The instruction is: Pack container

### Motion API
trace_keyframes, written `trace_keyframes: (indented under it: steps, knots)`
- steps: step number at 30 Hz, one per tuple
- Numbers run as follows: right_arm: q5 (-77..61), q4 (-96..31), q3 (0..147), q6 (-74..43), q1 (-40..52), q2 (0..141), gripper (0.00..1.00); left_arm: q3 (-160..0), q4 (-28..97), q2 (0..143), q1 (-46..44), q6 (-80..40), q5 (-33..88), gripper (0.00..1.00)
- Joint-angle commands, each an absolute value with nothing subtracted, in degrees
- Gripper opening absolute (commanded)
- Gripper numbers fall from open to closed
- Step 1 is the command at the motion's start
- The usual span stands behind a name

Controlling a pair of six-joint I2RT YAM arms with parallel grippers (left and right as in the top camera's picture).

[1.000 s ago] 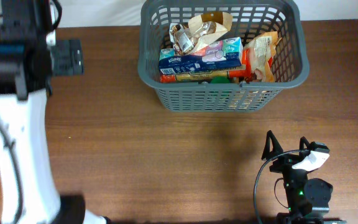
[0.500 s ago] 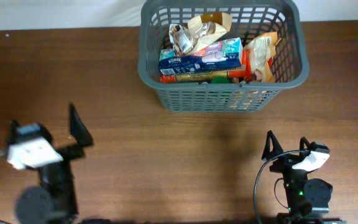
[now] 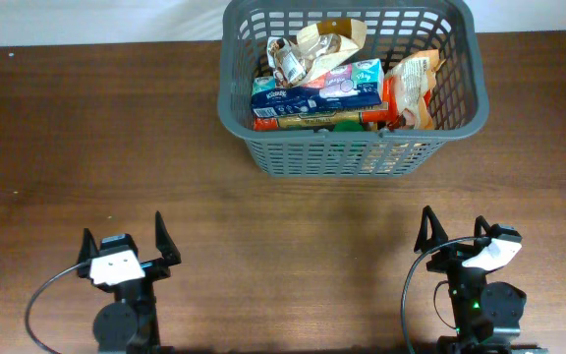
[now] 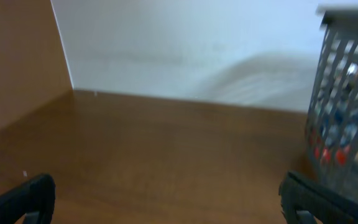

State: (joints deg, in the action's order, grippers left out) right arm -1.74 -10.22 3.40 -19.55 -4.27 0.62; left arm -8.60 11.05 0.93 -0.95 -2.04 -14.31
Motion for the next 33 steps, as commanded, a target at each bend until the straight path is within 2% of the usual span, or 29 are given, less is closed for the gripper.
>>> trace_keyframes:
  steps: [1, 6, 33]
  knots:
    - [-1.3, -10.2, 2.9, -20.0, -3.8, 0.2, 0.99, -4.1, 10.6, 0.3, -1.1, -2.2, -13.6, 0.99]
    - [-1.3, -10.2, 2.9, -20.0, -3.8, 0.2, 0.99, -1.9, 6.1, 0.3, -1.1, -2.2, -13.2, 0.99]
    - [-1.3, -10.2, 2.9, -20.0, -3.8, 0.2, 0.99, -1.7, 6.0, 0.3, -1.1, -2.2, -13.2, 0.99]
